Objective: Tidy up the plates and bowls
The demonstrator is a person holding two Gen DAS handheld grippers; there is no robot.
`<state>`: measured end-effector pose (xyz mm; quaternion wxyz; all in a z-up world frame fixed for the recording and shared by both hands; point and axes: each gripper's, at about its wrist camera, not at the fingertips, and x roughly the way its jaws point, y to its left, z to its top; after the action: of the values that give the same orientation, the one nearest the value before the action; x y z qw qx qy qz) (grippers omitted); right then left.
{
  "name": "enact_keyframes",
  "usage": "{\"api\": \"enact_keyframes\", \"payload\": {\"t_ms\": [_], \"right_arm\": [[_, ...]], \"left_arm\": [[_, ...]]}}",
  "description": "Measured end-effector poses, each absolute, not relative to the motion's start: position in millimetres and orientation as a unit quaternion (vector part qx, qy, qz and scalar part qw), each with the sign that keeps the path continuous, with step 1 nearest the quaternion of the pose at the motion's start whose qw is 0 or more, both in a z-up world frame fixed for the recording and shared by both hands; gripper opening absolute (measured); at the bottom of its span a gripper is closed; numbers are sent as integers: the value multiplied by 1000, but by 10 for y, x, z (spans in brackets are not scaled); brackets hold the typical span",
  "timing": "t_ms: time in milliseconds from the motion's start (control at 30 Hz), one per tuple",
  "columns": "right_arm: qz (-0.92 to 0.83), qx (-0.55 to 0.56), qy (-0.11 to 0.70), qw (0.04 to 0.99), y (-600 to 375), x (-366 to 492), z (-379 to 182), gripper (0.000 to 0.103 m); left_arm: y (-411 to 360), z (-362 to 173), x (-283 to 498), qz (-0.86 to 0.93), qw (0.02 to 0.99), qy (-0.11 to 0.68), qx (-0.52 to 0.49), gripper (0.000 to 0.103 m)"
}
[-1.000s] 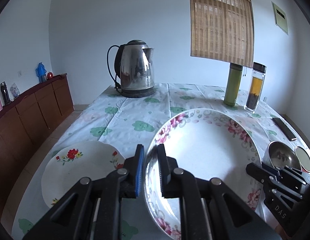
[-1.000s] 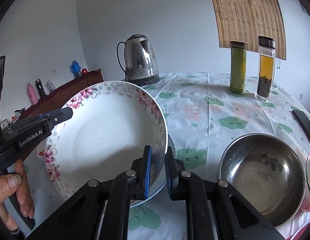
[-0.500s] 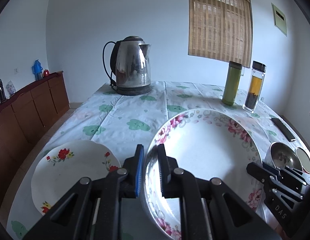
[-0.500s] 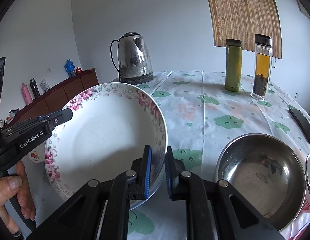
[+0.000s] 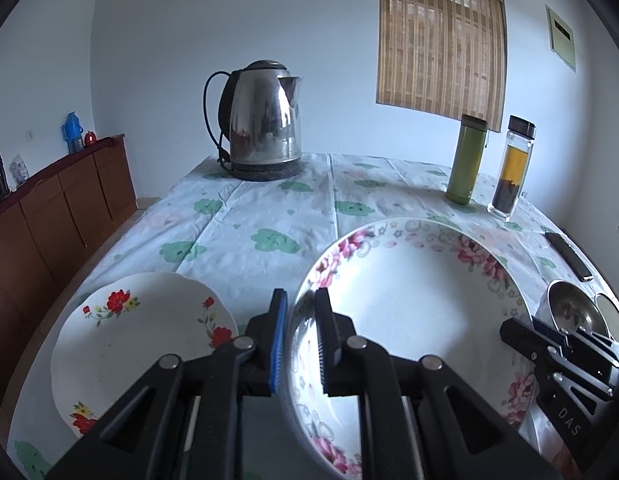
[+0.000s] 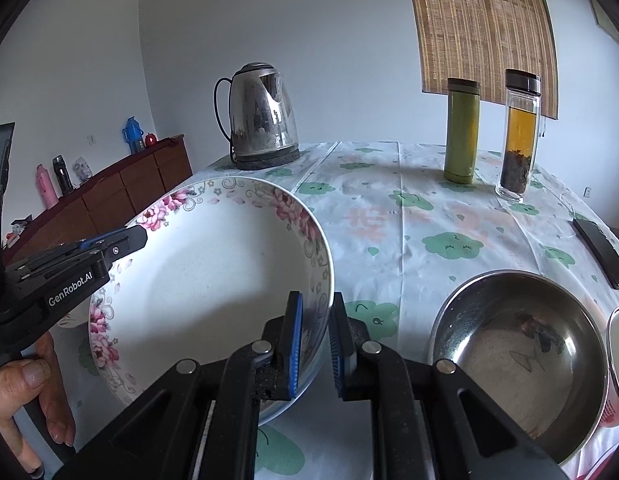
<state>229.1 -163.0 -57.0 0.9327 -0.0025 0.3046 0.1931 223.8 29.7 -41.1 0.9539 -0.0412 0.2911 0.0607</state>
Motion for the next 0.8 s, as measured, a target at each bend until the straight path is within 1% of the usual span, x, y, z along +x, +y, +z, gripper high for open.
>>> {"api": "enact_keyframes", "payload": {"t_ms": [800], "right_arm": [[186,-19,312,932,-1563,2327,-600,14]], "left_arm": [[364,-502,2341,62,950,303,-46,11]]}}
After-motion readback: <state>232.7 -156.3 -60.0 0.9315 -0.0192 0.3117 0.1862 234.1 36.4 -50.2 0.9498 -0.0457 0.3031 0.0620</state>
